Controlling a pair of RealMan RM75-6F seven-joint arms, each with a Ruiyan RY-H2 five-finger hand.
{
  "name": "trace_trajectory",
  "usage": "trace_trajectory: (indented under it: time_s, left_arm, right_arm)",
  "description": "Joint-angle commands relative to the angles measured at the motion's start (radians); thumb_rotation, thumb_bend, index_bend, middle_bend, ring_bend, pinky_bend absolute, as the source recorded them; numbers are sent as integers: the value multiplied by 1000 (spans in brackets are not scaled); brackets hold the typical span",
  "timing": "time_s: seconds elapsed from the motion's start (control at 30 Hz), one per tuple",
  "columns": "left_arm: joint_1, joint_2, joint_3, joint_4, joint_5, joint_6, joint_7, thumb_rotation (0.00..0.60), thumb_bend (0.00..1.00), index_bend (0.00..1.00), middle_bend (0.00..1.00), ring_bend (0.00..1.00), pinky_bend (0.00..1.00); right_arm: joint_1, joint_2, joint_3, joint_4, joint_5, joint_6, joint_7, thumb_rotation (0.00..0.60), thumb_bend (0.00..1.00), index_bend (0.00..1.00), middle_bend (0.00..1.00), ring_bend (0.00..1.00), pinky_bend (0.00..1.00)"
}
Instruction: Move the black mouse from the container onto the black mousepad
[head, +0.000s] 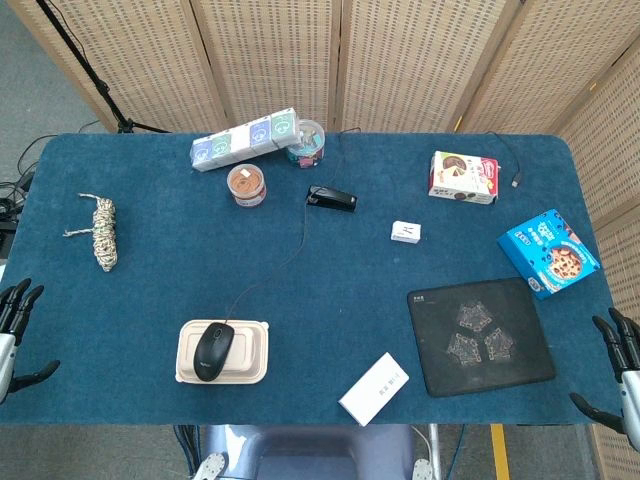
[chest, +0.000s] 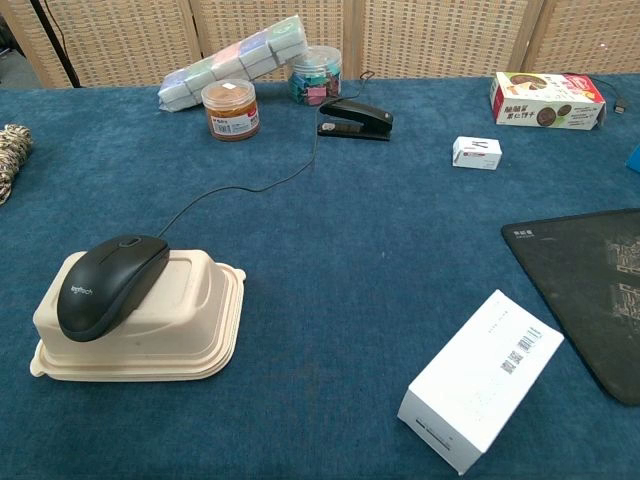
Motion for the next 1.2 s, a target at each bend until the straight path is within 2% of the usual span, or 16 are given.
trace_trajectory:
  time_s: [0.03,0.57,0.8,0.97,1.2]
  left_arm:
    - [-1,0,-1,0,-1,-2,-1,600,0,0,0,0,0]
    - [-6,-3,-2,-8,-13,-24,16,600,0,0,0,0,0]
    - [-15,-15,6,4,22,-27,31,600,0,0,0,0,0]
    - [-86,-10,26,88,154,-71,-14,600,0,0,0,0,0]
    - [-229,-27,62,234,393,-143,43,600,0,0,0,0,0]
  right_arm:
    - [-1,-1,-1,-1,-1,1,-2,600,0,0,0,0,0]
    - [2,-9,-2,2,9,-13,-19,600,0,0,0,0,0]
    - [3,-10,-7,4,1,-15,-18,600,0,0,0,0,0]
    - [3,-7,-3,1,7,-12,-11,600,0,0,0,0,0]
    - [6,-9,3,-1,23,-19,-16,600,0,0,0,0,0]
